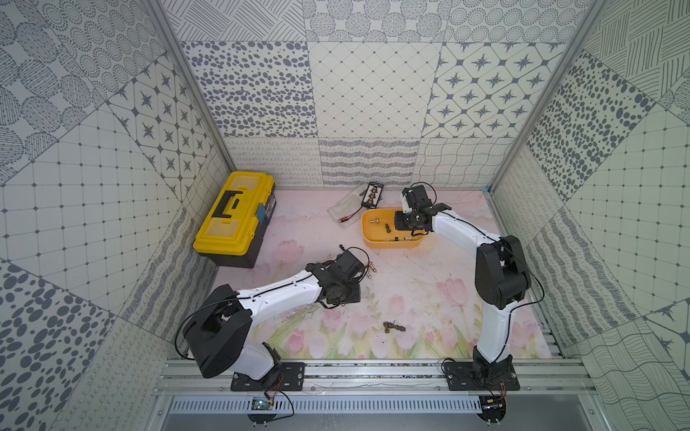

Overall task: Put the chess pieces into the storage box
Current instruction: Place the chess piece in the storage box.

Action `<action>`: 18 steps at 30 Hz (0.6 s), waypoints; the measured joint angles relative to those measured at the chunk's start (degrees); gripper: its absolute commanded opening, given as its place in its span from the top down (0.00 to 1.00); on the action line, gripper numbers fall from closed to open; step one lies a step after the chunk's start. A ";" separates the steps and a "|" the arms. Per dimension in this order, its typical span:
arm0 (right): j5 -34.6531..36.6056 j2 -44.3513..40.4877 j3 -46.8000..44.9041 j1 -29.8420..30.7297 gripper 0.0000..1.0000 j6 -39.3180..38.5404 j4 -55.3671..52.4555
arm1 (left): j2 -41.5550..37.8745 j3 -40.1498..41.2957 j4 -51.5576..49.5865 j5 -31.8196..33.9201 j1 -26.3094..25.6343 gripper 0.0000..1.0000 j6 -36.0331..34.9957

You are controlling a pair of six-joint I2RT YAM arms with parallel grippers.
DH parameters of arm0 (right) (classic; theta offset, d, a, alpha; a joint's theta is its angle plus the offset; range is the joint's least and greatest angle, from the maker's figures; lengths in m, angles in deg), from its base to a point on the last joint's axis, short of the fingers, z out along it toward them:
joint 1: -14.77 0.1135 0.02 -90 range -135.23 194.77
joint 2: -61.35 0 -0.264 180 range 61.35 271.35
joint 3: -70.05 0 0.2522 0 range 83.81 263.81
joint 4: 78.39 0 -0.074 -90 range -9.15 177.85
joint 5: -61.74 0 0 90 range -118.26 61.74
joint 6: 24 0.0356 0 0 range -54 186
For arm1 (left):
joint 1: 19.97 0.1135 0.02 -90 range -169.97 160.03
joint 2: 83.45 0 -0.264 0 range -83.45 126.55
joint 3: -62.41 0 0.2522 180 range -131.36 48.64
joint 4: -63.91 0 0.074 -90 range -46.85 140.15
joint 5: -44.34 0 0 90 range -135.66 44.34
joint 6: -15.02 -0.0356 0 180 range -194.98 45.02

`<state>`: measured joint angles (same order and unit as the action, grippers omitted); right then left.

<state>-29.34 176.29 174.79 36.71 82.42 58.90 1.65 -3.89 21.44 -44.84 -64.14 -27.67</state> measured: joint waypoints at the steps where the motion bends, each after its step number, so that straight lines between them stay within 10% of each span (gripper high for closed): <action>1: 0.20 0.87 0.70 -0.22 0.66 -0.50 -0.07 | 0.20 -0.48 -0.57 0.31 0.00 0.53 -0.17; 18: 1.62 -12.57 -5.07 7.32 0.53 -0.02 -1.99 | -6.36 0.81 -7.50 2.75 2.21 0.53 -5.05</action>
<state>-27.72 163.72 169.72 44.03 82.40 56.91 -4.71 -3.08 13.94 -42.09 -61.93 -32.72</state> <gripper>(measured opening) 0.468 0.467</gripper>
